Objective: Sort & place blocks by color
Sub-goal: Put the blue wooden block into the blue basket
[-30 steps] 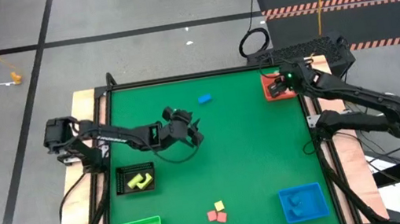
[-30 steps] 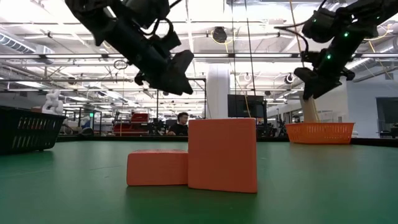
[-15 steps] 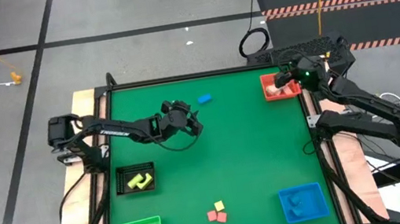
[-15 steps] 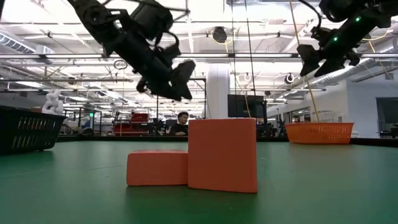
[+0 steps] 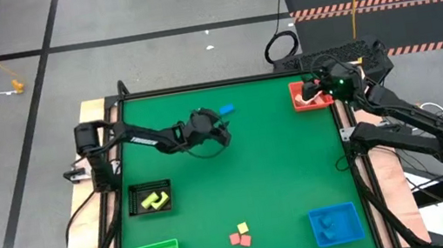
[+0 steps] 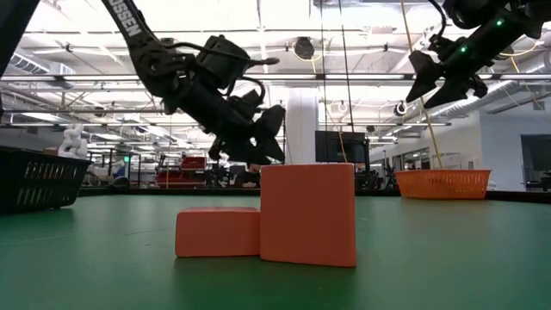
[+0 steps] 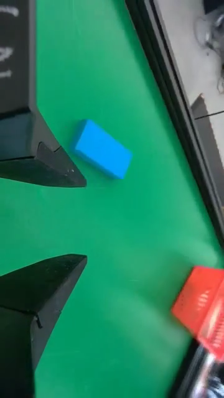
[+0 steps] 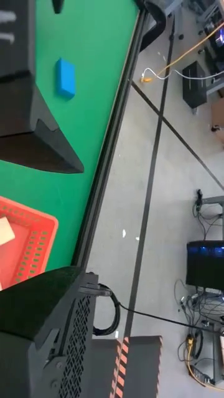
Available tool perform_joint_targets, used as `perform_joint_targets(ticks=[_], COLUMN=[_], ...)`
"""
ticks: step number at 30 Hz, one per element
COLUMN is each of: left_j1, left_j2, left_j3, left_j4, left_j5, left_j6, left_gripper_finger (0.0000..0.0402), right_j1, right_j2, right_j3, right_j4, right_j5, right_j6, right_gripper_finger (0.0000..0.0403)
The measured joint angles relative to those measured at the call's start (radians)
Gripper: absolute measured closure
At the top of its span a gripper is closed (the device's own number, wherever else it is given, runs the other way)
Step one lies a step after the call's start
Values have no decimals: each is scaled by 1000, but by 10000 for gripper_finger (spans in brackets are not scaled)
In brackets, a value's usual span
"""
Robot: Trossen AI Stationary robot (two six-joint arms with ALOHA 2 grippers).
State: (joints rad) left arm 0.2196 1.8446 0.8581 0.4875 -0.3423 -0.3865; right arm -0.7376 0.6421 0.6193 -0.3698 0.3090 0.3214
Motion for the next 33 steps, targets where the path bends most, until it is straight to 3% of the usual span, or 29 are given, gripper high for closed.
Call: perform_joint_targets(ticks=[5, 9, 13, 19, 26, 33], left_j1=[66, 120, 136, 159, 214, 239], left_j2=[-5, 5, 30, 107, 202, 200], left_j3=[22, 132, 250, 380, 458, 484], left_j4=[-48, -285, -462, -571, -649, -708], left_j5=[55, 151, 154, 160, 229, 264], left_j6=[-61, -112, -3, 167, 212, 322], left_gripper_finger=[215, 215, 215, 215, 215, 215], right_j1=[0, 0, 0, 0, 0, 0], right_j2=[24, 68, 119, 178, 223, 234], right_j3=[0, 0, 0, 0, 0, 0], right_j4=[6, 40, 75, 77, 78, 118], right_j5=[0, 0, -1, -4, -5, -4], right_j6=[6, 7, 5, 4, -13, -23], right_gripper_finger=[155, 156, 156, 156, 156, 156])
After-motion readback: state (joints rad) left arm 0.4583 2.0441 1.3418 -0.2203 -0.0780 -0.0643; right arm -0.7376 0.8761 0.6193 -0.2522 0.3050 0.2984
